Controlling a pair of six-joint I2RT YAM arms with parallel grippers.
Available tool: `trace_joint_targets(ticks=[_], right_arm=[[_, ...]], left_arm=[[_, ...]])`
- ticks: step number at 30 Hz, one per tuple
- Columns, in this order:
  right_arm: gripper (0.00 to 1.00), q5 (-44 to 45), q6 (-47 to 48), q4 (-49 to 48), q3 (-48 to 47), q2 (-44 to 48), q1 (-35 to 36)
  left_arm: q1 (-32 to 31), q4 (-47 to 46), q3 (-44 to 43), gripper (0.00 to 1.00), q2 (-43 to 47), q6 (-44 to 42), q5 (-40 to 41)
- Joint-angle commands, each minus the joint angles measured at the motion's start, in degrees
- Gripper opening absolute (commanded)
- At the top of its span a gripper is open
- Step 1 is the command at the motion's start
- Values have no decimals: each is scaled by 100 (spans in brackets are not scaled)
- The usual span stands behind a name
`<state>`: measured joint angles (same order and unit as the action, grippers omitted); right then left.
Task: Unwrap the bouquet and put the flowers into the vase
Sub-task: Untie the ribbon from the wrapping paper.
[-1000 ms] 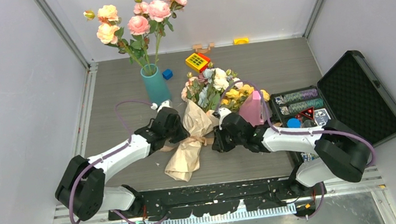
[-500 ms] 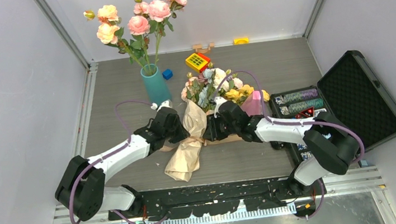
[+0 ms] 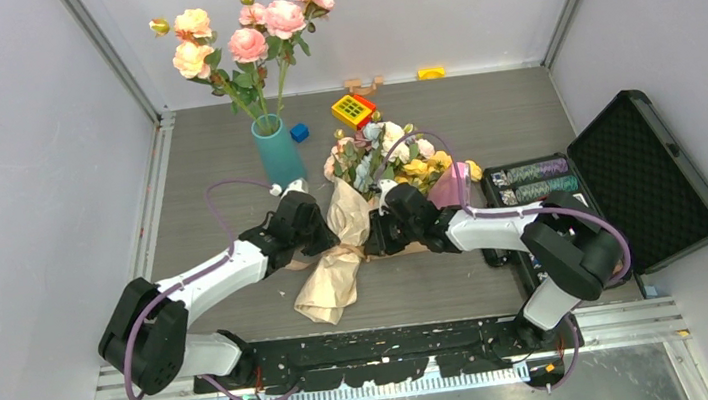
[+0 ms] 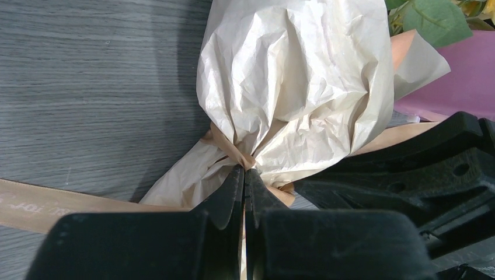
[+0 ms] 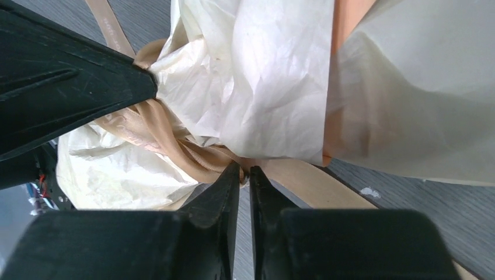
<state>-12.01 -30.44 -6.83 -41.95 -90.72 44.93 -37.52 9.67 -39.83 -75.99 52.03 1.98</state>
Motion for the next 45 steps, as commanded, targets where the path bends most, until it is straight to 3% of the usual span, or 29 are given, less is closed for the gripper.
trace_joint_targets(ticks=[1, 5, 16, 24, 27, 36, 45], right_arm=[[9, -110, -25, -310, -229, 3, 7], [0, -31, -28, -310, -165, 56, 7], [0, 331, -44, -166, 237, 342, 194], [0, 500, -226, -279, 606, 559, 352], [0, 515, -299, -310, 713, 626, 430], [0, 662, -406, -442, 807, 778, 564], [0, 748, -415, -492, 726, 759, 585]], left_arm=[[48, -176, 77, 0, 94, -97, -31], [70, -190, 96, 0, 99, -97, -31], [113, 227, -69, 0, 207, -429, 159], [110, 539, -234, 6, 255, -691, 286], [108, 691, -345, 11, 268, -839, 336], [80, 1839, -1199, 41, 695, -1333, 696], [-935, 1553, -635, 45, 1178, -22, 786]])
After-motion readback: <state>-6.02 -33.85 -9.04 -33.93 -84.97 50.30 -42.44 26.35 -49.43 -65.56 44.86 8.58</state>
